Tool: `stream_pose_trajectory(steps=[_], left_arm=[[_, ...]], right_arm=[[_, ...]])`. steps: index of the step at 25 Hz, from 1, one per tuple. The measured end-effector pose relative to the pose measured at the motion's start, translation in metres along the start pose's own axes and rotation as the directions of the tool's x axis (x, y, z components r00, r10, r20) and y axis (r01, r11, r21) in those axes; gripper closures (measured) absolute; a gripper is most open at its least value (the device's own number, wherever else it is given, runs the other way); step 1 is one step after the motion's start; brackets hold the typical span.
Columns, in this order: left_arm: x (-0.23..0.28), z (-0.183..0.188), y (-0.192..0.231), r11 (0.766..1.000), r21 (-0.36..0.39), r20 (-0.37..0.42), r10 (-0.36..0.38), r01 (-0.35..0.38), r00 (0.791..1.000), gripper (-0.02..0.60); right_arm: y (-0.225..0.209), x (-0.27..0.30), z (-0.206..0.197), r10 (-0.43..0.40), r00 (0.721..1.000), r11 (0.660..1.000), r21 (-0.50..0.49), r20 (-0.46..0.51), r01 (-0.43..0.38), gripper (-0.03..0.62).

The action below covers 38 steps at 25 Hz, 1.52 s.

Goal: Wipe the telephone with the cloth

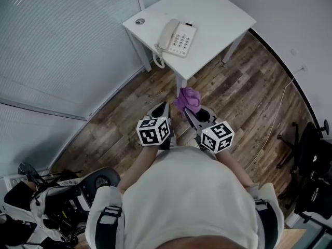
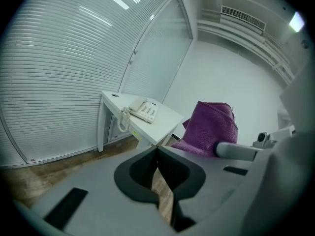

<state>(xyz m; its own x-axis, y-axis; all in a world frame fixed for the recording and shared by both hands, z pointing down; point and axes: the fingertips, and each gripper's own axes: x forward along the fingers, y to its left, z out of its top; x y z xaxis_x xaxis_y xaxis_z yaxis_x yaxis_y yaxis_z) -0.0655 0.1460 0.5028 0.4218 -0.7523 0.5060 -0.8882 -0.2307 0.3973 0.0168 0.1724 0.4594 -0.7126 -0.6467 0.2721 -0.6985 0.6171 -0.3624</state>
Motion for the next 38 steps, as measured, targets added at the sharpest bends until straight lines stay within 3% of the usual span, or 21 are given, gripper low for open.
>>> stream_pose_trajectory(steps=[10,27,38], left_arm=[[0.042,0.044,0.038,1.0,-0.021,-0.014,-0.02,0.02,1.0,0.56],[0.115,0.122,0.086,0.994,0.03,-0.036,-0.106,0.107,0.994,0.56],[0.15,0.144,0.11,0.985,0.04,-0.075,-0.164,0.168,0.984,0.56]], right_arm=[[-0.025,0.058,0.026,-0.03,0.999,1.0,-0.005,-0.018,0.03,0.505],[-0.07,0.141,0.077,-0.134,0.99,0.991,0.004,0.04,0.134,0.505],[-0.094,0.181,0.093,-0.213,0.975,0.977,0.045,0.061,0.211,0.505]])
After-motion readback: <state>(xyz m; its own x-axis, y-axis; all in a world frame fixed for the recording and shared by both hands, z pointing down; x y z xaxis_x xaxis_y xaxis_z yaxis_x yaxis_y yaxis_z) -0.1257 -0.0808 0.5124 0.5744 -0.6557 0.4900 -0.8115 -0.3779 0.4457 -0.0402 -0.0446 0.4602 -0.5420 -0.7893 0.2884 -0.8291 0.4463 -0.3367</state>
